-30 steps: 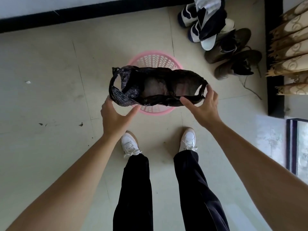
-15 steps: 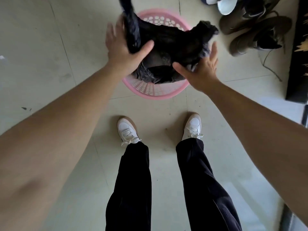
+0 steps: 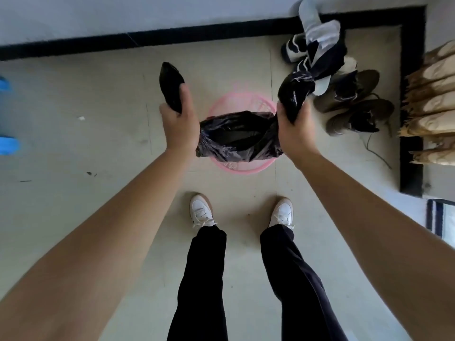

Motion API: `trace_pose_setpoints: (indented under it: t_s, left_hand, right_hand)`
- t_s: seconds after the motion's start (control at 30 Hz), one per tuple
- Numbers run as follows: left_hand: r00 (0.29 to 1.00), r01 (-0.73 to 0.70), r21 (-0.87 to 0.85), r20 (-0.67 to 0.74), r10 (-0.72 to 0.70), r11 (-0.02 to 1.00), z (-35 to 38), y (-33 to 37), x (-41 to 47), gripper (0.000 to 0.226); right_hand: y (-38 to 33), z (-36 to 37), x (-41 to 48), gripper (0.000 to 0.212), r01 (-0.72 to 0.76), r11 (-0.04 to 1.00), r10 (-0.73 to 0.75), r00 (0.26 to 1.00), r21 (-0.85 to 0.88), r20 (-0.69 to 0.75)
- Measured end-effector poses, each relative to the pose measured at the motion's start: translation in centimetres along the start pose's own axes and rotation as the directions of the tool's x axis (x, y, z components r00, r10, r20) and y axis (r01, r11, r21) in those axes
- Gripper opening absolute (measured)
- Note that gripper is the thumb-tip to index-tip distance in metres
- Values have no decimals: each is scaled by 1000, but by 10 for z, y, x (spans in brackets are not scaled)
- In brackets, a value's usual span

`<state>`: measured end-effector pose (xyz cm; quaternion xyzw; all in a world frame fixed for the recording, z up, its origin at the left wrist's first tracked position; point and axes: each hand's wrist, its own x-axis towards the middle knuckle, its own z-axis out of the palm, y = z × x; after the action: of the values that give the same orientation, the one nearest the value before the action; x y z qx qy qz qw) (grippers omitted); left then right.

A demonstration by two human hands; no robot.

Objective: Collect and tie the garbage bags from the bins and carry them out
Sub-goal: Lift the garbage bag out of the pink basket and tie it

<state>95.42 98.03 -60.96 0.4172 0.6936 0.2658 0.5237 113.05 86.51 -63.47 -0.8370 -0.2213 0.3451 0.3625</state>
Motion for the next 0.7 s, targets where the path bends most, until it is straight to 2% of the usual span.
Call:
trace_pose_setpoints:
  t_s: [0.1, 0.17, 0.27, 0.37, 0.53, 0.63, 0.7]
  left_hand:
    - [1000, -3, 35, -5, 3, 999, -45, 52, -26, 32]
    - [997, -60, 45, -40, 62, 997, -77, 83, -44, 14]
    - [983, -120, 29, -135, 123, 992, -129, 124, -75, 28]
    - [962, -179, 57, -197, 187, 982, -180, 150, -101, 33]
    - [936, -235, -11, -272, 223, 972, -265, 180, -119, 38]
    - [940, -203, -7, -283, 193, 979, -319, 190, -101, 25]
    - [951, -213, 11, -227, 210, 977, -352, 191, -86, 17]
  right_hand:
    - [-61, -23, -18, 44, 100, 992, -94, 993, -83, 67]
    - [-103, -35, -34, 40, 204, 975, -198, 977, -92, 75]
    - [-156, -40, -63, 35, 301, 950, -289, 947, -78, 139]
    - [-201, -32, -93, 40, 313, 949, -300, 933, -34, 199]
    - [-272, 2, -149, 46, 346, 938, -323, 891, -17, 319]
    - [-308, 31, -180, 43, 361, 931, -321, 872, -44, 370]
    - [-326, 55, -199, 45, 339, 939, -297, 884, -56, 360]
